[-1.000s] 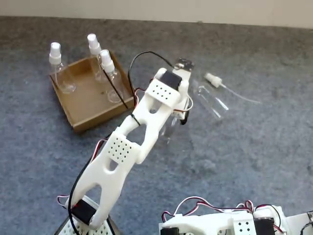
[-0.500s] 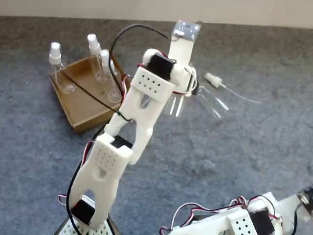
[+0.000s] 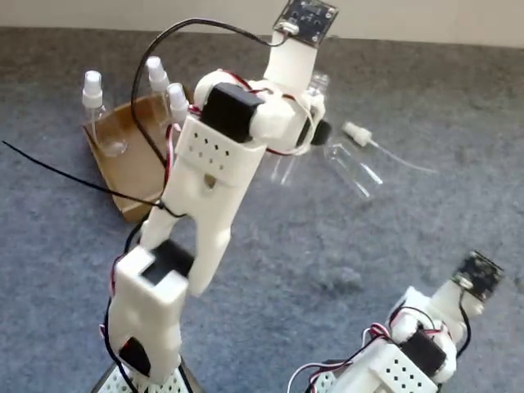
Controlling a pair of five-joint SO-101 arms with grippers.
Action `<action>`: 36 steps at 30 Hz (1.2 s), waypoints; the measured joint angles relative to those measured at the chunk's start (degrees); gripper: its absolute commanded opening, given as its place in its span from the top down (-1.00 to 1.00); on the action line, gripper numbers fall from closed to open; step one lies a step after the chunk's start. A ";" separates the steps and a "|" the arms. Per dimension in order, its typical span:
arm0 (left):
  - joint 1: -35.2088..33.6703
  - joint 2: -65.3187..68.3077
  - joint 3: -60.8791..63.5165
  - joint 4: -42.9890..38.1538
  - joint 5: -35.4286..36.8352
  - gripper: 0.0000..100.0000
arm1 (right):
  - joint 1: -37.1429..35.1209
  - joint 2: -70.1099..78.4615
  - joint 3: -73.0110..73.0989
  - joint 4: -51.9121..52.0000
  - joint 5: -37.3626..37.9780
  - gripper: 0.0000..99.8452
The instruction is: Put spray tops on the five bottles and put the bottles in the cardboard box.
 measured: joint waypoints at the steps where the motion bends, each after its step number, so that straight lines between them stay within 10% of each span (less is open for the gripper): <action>1: 0.00 -2.29 3.16 0.00 0.00 0.73 | -1.67 0.00 0.00 0.00 0.00 0.98; 22: -0.09 -53.10 57.67 -0.18 -0.35 0.73 | -6.86 0.00 -5.01 -10.29 2.37 0.97; 36: -0.18 -82.81 106.73 -32.53 -4.75 0.73 | -6.95 -0.09 -20.40 -7.74 12.04 0.85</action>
